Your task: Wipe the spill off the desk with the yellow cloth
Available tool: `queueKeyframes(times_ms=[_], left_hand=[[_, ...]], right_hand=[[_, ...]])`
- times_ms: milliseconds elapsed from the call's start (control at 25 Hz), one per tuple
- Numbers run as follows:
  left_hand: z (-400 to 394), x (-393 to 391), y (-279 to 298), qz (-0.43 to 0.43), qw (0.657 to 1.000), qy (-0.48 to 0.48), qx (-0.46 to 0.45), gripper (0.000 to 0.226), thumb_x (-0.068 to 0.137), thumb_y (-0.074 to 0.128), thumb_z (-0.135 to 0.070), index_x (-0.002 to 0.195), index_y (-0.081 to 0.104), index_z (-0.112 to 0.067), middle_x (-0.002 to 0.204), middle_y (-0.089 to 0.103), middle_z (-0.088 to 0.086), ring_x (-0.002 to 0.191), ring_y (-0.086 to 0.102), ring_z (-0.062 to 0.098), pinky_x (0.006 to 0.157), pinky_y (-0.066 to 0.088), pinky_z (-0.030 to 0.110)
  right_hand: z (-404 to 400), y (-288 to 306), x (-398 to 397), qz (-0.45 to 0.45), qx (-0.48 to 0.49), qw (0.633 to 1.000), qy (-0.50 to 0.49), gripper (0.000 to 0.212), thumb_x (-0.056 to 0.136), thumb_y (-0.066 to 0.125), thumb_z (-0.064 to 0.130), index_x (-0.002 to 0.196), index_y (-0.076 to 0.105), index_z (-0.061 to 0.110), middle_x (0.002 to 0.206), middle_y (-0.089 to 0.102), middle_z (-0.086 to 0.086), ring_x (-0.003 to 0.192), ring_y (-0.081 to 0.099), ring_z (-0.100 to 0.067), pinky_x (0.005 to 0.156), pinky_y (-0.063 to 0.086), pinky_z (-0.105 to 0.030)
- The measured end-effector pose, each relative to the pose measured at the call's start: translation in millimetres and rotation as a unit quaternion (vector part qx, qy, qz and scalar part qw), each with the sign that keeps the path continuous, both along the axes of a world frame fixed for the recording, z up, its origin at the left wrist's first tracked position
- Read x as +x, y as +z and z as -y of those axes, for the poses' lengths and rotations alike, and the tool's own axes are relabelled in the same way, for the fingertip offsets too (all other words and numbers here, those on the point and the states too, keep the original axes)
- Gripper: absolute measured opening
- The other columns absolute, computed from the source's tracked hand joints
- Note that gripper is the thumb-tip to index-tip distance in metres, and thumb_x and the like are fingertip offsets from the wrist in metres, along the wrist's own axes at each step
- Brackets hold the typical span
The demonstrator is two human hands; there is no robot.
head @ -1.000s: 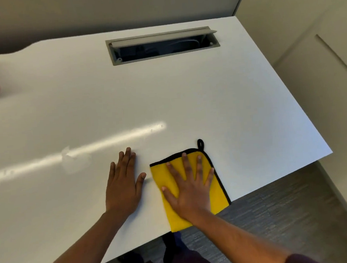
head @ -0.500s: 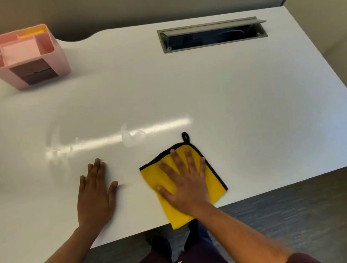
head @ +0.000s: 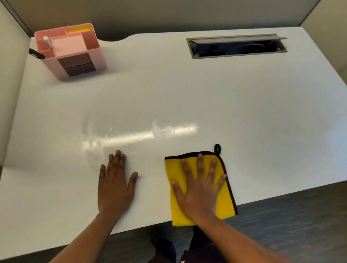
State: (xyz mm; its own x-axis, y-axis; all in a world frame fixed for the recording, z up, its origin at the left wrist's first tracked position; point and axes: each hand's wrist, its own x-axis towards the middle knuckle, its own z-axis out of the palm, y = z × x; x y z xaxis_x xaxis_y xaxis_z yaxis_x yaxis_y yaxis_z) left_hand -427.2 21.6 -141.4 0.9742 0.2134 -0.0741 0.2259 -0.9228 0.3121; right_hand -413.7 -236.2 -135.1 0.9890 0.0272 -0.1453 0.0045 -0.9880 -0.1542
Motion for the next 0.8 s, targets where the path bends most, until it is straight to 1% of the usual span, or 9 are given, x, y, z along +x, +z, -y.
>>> queueKeyframes(times_ms=[80,160,240,360,440,560,640,720,800], left_hand=[[-2,-1,-1,0.002,1.000,0.000,-0.008,0.072,0.102,0.018,-0.057,0.163,0.016,-0.018,0.172,0.010,-0.003,0.159,0.006,0.016,0.129,0.009,0.041],[-4,1,-1,0.012,0.999,0.017,-0.040,0.070,0.102,0.015,-0.054,0.161,0.025,-0.017,0.170,0.019,-0.001,0.159,0.012,0.017,0.129,0.010,0.041],[-5,4,1,0.025,0.997,0.029,-0.066,0.068,0.102,0.018,-0.053,0.157,0.033,-0.017,0.168,0.027,0.001,0.158,0.018,0.019,0.128,0.012,0.041],[-12,17,6,0.042,0.998,0.009,-0.049,0.069,0.100,0.024,-0.051,0.157,0.034,-0.012,0.167,0.028,0.005,0.158,0.018,0.023,0.128,0.014,0.044],[-24,35,9,0.050,0.998,0.017,-0.033,0.071,0.100,0.025,-0.050,0.156,0.034,-0.007,0.167,0.028,0.009,0.158,0.019,0.026,0.128,0.015,0.046],[-43,57,11,0.037,0.998,0.056,-0.014,0.074,0.099,0.024,-0.052,0.156,0.032,-0.006,0.168,0.025,0.008,0.158,0.016,0.027,0.127,0.015,0.049],[-48,60,8,0.027,0.998,0.063,0.003,0.074,0.099,0.023,-0.056,0.158,0.026,-0.011,0.170,0.019,0.003,0.159,0.010,0.022,0.128,0.011,0.047],[-48,61,5,0.021,0.997,0.068,0.012,0.076,0.099,0.022,-0.060,0.160,0.020,-0.015,0.171,0.014,-0.002,0.160,0.004,0.015,0.129,0.007,0.044],[-47,61,4,0.018,0.997,0.070,0.022,0.077,0.099,0.022,-0.062,0.161,0.019,-0.016,0.171,0.014,-0.002,0.160,0.004,0.013,0.129,0.007,0.044]], right_hand=[[-62,-1,-18,0.026,0.018,0.997,0.070,0.077,0.100,0.029,0.078,0.168,0.017,0.045,0.180,0.002,-0.007,0.163,-0.004,-0.049,0.119,0.004,-0.084],[-101,-1,-26,0.029,0.021,0.993,0.114,0.075,0.100,0.032,0.076,0.167,0.020,0.045,0.180,0.002,-0.008,0.163,-0.003,-0.049,0.117,0.004,-0.085],[-105,-3,-26,0.033,0.021,0.989,0.144,0.075,0.099,0.032,0.077,0.167,0.020,0.046,0.180,0.000,-0.006,0.164,-0.005,-0.048,0.117,0.002,-0.086],[-61,-8,-20,0.051,0.022,0.981,0.184,0.078,0.097,0.032,0.083,0.166,0.018,0.050,0.181,-0.002,0.001,0.165,-0.005,-0.041,0.120,0.009,-0.080],[-18,-8,-3,0.041,0.014,0.991,0.130,0.078,0.096,0.029,0.085,0.165,0.019,0.051,0.181,0.000,0.005,0.166,-0.005,-0.038,0.122,0.007,-0.078],[46,-4,48,0.006,-0.015,1.000,-0.019,0.080,0.094,0.021,0.089,0.165,0.015,0.052,0.180,0.002,0.008,0.166,-0.010,-0.035,0.124,0.003,-0.077],[78,-2,91,-0.020,-0.009,0.994,-0.105,0.081,0.093,0.016,0.090,0.165,0.012,0.053,0.180,0.002,0.009,0.166,-0.012,-0.034,0.124,0.001,-0.077],[92,-1,138,-0.023,0.009,0.984,-0.176,0.083,0.090,0.018,0.089,0.165,0.017,0.051,0.180,0.004,0.006,0.165,-0.009,-0.038,0.123,0.000,-0.078],[91,3,186,-0.017,0.020,0.974,-0.226,0.087,0.087,0.018,0.088,0.165,0.019,0.050,0.180,0.005,0.001,0.164,-0.007,-0.043,0.121,0.000,-0.080]])
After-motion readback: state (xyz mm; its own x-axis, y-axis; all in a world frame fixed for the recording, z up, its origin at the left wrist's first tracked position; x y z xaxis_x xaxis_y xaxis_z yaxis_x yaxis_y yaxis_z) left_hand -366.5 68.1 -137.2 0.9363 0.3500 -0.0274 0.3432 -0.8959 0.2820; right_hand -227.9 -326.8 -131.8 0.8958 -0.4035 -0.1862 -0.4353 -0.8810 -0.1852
